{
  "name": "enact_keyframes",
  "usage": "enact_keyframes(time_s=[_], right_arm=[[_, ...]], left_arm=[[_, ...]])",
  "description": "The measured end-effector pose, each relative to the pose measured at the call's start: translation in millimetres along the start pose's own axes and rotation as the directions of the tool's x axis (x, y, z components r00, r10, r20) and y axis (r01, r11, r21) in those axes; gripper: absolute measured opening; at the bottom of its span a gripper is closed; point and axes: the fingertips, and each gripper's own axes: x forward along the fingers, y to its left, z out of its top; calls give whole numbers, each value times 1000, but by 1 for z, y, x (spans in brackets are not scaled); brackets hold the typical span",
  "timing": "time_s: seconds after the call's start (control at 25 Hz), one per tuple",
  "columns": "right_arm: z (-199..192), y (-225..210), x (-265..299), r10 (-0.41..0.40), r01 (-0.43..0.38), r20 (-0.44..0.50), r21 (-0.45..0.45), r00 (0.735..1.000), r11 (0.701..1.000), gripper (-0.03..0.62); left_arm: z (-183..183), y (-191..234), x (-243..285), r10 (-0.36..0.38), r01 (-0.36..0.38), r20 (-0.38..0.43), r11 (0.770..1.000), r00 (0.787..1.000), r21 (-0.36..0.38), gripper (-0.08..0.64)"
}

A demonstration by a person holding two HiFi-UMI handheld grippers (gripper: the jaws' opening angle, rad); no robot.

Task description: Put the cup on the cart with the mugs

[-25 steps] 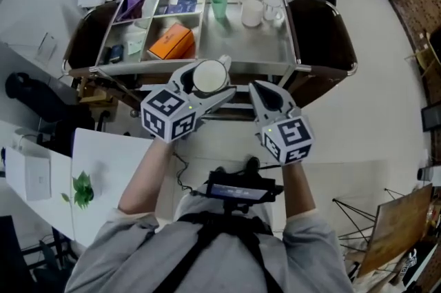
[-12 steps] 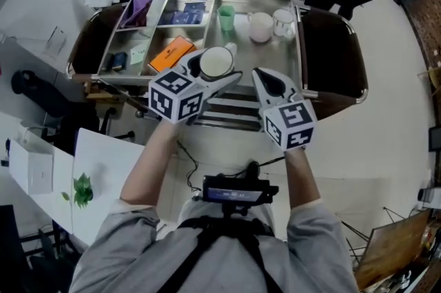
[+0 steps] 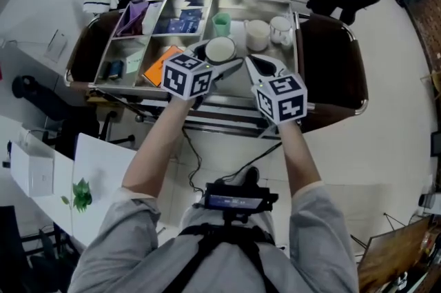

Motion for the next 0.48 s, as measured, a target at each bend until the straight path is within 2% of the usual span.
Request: enact_keyframes(time_s=[0.28, 0.48], right_arm=[[-11, -12, 27, 39, -37, -58, 32, 998, 999, 8], [-25, -31, 39, 8, -2, -99, 62, 995, 998, 8]], left_arm=[[-17, 34, 29, 81, -81, -31, 997, 996, -17, 410], [-25, 53, 47, 128, -130, -61, 991, 990, -21, 410]])
